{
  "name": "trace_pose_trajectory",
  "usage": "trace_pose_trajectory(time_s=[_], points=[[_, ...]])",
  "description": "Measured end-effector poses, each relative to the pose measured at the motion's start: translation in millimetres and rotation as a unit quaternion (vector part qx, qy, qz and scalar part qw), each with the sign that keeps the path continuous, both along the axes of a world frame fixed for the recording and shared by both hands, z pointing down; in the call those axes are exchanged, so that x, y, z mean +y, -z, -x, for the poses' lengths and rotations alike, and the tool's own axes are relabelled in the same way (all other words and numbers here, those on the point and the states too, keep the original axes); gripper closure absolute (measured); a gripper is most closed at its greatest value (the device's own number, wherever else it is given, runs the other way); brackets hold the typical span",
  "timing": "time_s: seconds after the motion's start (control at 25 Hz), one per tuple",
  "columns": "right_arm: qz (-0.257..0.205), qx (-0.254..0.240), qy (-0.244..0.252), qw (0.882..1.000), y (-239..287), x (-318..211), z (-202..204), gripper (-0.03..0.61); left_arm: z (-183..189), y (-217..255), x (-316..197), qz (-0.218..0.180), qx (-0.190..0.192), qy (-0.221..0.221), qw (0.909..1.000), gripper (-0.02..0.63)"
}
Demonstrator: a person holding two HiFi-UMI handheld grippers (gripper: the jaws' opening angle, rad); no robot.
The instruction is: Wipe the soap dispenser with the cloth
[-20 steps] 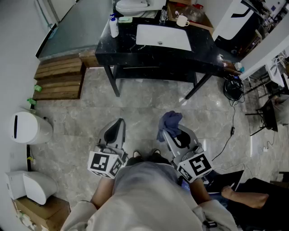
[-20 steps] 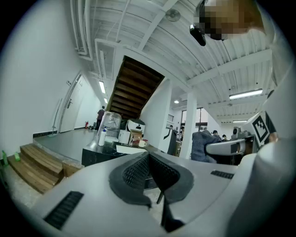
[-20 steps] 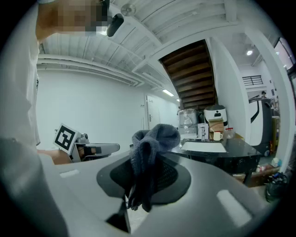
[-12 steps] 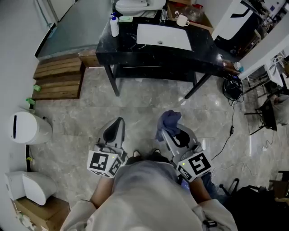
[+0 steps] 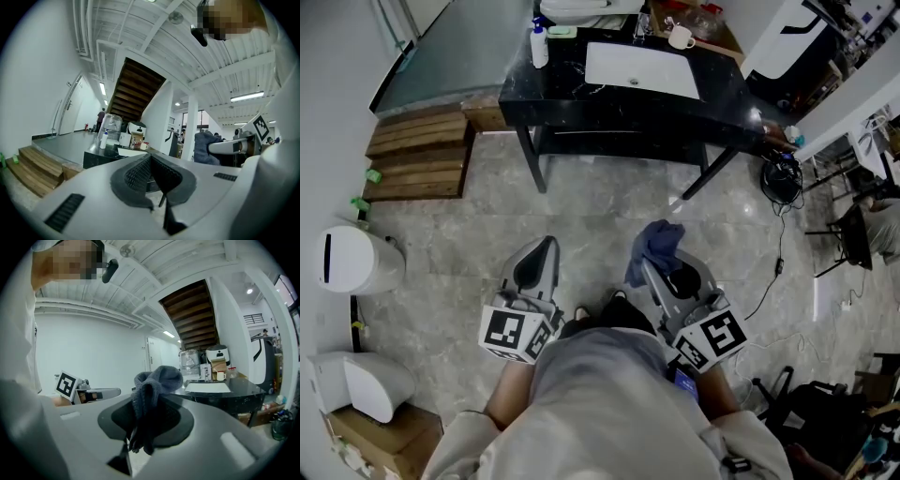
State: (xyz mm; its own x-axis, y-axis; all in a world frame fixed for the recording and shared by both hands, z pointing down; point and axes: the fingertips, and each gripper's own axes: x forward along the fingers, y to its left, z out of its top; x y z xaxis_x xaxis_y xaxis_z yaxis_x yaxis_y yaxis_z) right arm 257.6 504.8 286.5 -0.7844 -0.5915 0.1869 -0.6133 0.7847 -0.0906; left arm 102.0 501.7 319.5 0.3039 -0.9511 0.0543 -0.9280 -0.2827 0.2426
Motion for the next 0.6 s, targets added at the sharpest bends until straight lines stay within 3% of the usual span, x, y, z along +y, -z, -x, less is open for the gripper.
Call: trace_pose_trajectory(time_s=[0.6], points=[[0.005, -0.008, 0.016, 1.0, -4.5, -49.1, 0.5, 0.506, -1.4, 6.8, -46.1, 0.001, -0.006, 0.01, 0.9999, 0.606]])
